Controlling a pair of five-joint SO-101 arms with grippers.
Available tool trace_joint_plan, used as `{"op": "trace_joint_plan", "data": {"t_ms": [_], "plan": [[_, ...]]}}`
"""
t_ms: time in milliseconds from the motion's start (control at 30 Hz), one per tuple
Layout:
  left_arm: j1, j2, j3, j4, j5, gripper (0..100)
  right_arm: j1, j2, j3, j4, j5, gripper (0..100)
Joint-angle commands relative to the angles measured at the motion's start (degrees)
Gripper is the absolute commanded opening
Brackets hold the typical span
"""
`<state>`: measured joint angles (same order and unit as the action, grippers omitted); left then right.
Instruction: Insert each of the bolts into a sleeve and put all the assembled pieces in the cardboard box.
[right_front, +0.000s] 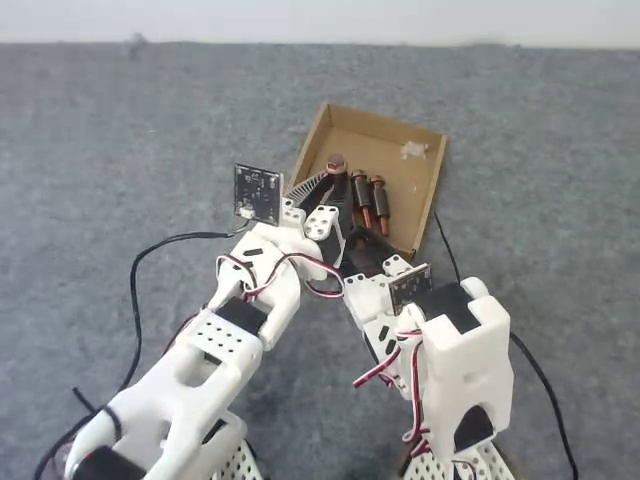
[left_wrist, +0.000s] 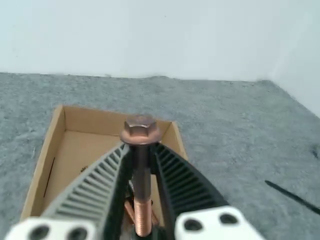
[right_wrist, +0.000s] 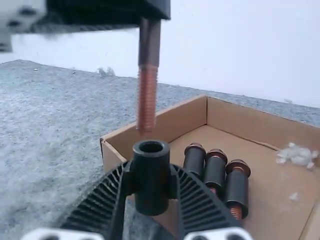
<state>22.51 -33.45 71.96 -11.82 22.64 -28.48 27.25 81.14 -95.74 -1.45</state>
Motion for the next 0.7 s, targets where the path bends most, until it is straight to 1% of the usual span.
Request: {"op": "trace_joint_plan", "data": {"t_ms": [0,467,567,667], "plan": [[-0.44,3.78,-5.14,-2.02,0.26,1,0.31,-1.10,0.00,-1.45,-0.18,0.6],[-0.09,5.27,-3.82,-1.76,-1.14,1,0.40,-1.19,0.00,-1.27,-0.18,0.6],[1.23,5.19,-2.07,-1.93,-3.87,1,0.40,-1.19,0.26,-0.92,-0.18,0.6],[0.70,4.57,-1.54,-1.76,-4.31,1,0.13,-1.19,0.26,-0.84,-0.09,0.6]]}}
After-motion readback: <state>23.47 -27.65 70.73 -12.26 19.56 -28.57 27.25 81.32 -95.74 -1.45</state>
